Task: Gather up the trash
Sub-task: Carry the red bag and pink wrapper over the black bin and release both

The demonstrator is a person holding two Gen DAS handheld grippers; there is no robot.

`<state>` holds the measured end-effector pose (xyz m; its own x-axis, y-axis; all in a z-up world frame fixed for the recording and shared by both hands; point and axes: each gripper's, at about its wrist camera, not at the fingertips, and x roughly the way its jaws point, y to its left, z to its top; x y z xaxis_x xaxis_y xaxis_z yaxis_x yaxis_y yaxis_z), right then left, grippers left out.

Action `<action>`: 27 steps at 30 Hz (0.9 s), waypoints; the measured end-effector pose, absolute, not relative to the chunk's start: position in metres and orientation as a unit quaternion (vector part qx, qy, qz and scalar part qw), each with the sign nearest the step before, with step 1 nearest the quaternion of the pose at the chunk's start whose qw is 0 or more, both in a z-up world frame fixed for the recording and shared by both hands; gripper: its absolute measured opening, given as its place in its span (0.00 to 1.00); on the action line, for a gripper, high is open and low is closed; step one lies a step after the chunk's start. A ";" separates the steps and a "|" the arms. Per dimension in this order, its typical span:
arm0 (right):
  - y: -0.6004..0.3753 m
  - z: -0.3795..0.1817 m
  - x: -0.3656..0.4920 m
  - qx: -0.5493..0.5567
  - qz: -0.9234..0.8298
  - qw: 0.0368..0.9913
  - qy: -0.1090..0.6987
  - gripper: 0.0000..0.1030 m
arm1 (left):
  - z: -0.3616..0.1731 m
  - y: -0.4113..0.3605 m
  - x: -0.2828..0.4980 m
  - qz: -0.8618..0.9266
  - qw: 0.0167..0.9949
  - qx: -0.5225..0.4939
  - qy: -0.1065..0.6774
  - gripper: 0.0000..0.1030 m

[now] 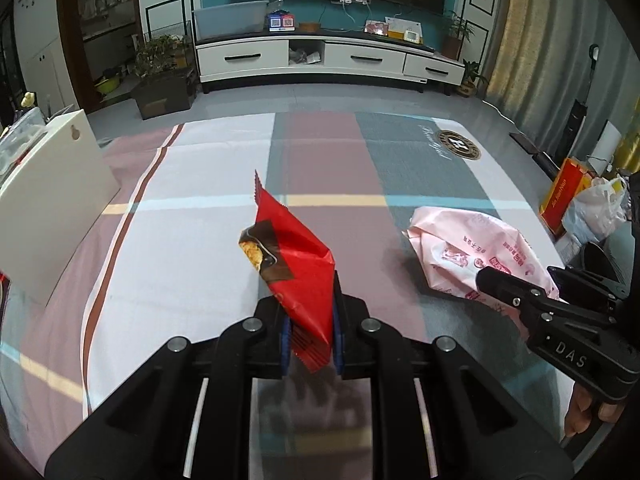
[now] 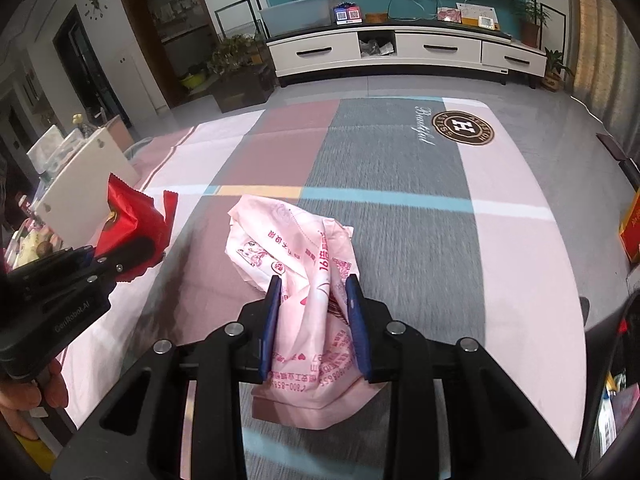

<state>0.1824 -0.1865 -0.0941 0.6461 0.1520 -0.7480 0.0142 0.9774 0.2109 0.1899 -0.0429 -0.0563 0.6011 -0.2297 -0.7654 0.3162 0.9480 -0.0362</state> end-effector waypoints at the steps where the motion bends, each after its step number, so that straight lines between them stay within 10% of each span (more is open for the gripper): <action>1: -0.187 -0.091 0.176 0.101 0.039 0.903 0.416 0.31 | -0.054 -0.044 0.183 -0.152 0.894 0.053 0.418 0.16; 27: -0.229 -0.039 0.006 0.121 -0.021 0.926 0.357 0.31 | -0.009 -0.106 0.031 -0.220 0.894 0.085 0.382 0.17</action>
<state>0.0063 -0.2288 -0.0391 0.7435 0.0474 -0.6670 0.1256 0.9698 0.2090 0.0306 -0.1062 -0.0095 0.6117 -0.3286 -0.7196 0.4582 0.8887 -0.0162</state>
